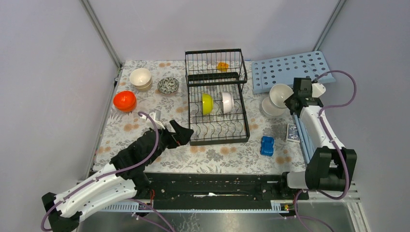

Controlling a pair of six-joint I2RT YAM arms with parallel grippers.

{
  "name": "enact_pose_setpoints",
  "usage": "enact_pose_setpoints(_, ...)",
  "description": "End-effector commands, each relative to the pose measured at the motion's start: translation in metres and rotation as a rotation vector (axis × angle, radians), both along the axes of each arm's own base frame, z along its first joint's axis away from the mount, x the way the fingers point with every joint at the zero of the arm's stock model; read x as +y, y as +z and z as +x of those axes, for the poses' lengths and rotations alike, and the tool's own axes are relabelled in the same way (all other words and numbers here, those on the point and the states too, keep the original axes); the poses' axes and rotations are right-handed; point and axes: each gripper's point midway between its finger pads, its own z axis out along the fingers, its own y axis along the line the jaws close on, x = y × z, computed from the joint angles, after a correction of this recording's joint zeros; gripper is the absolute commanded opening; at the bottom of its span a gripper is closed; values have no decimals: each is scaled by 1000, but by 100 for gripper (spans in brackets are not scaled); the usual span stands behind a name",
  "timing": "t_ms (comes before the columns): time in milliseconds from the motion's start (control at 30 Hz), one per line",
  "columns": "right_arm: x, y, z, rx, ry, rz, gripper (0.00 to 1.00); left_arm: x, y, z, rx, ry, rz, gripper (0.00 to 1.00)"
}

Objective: Unload the bowls from the dish rack
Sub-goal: Place the bowl with the bowl.

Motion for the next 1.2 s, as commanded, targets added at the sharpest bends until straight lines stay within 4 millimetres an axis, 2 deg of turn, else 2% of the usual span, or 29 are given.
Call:
enact_pose_setpoints(0,1,9,26,-99,-17,48,0,-9,5,0,-8,-20,-54,99)
enact_pose_setpoints(533,2,-25,40,-15,-3,60,0,-3,-11,-3,15,-11,-34,99)
enact_pose_setpoints(933,6,-46,43,44,17,74,0,-1,-20,-4,25,-6,-22,99)
enact_pose_setpoints(1067,8,-52,43,57,27,82,11,-3,-23,-4,30,-9,-21,99)
enact_pose_setpoints(1167,9,-53,43,58,33,85,15,-3,-24,-4,31,-12,-20,99)
